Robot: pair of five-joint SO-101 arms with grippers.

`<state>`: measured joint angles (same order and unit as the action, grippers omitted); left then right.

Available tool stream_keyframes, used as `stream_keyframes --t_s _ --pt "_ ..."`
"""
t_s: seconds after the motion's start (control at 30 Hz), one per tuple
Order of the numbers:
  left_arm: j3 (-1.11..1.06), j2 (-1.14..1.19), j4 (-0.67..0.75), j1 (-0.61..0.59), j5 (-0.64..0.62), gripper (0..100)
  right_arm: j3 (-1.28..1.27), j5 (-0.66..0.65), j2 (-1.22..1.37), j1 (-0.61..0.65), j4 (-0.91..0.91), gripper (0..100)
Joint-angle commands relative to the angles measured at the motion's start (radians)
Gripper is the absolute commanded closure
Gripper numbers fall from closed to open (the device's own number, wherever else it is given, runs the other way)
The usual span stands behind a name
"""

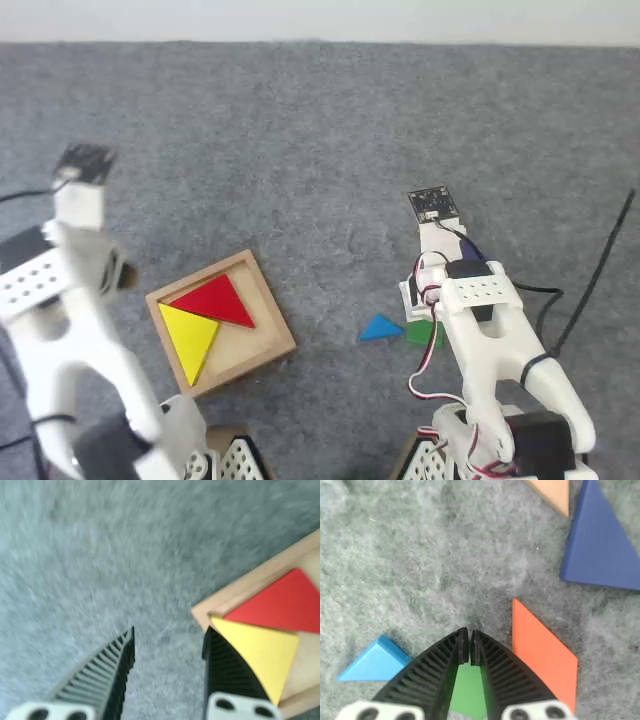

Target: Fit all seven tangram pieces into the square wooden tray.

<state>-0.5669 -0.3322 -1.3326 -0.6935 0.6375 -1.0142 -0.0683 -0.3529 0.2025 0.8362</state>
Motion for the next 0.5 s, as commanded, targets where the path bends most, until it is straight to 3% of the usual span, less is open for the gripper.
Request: stream_keyframes --t_s 0.0,0.23,0.47 --pt "0.016 0.124 -0.014 -0.068 0.054 79 0.063 0.002 0.001 0.012 0.012 97.8" --pt "-0.111 0.31 0.12 -0.041 0.061 79 0.063 0.002 0.002 -0.008 0.012 97.8" --pt "-0.216 0.334 0.216 0.161 -0.043 79 0.063 0.002 0.002 -0.01 0.012 97.8"
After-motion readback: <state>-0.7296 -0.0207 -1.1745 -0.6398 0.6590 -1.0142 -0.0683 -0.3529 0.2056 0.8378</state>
